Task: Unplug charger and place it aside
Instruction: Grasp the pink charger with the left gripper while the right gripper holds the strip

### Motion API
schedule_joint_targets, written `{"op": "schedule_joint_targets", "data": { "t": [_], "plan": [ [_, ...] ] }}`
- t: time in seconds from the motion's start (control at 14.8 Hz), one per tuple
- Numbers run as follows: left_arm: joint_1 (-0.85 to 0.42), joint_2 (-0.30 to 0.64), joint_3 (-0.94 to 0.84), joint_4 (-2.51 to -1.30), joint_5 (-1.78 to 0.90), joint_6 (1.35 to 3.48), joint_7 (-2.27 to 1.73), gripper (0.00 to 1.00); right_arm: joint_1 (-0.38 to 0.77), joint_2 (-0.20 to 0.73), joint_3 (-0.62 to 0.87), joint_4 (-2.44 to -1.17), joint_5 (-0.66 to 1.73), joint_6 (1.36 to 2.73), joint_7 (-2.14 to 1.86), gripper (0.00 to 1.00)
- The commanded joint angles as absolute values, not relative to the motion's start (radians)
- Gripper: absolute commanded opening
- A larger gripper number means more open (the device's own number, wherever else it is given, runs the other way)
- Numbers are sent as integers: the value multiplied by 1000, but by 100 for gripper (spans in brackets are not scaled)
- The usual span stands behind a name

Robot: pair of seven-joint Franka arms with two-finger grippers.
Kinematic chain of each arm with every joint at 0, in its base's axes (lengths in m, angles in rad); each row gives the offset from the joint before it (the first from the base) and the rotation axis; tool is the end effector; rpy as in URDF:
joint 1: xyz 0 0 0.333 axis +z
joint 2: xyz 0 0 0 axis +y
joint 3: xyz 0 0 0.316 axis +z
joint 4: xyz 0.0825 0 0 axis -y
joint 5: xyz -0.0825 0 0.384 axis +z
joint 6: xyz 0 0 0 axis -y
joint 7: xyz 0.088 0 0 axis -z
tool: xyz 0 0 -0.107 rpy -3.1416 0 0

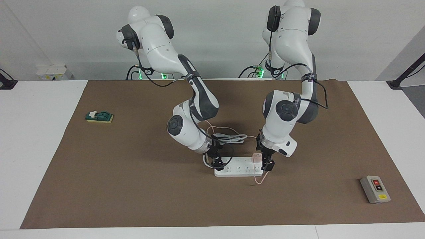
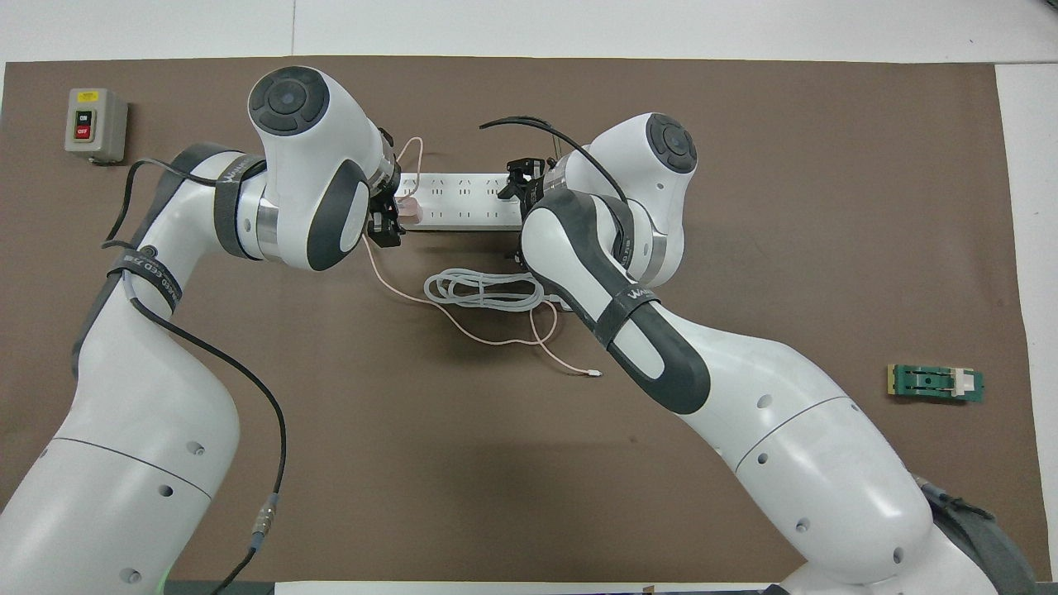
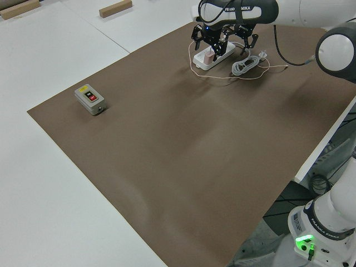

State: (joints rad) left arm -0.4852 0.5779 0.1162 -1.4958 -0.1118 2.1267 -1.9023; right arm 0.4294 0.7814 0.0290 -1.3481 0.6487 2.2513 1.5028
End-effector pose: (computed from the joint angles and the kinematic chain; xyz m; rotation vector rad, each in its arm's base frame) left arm 0.6567 -0.2741 0.3398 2.1764 2.1727 -0.0099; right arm 0.6710 0.3441 0.2754 -2.0227 1.7764 0.5366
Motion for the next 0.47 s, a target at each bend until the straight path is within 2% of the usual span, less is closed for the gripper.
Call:
{"op": "schedule_joint_targets", "data": {
  "t": [0.0, 0.4],
  "plan": [
    [-517, 528, 135, -1597, -126, 2189, -1913, 100, 433, 836, 23, -1263, 638, 2224, 1523, 100],
    [-518, 526, 135, -1594, -127, 2183, -1913, 93, 419, 894, 14, -1144, 585, 2175, 1522, 100]
  ]
}}
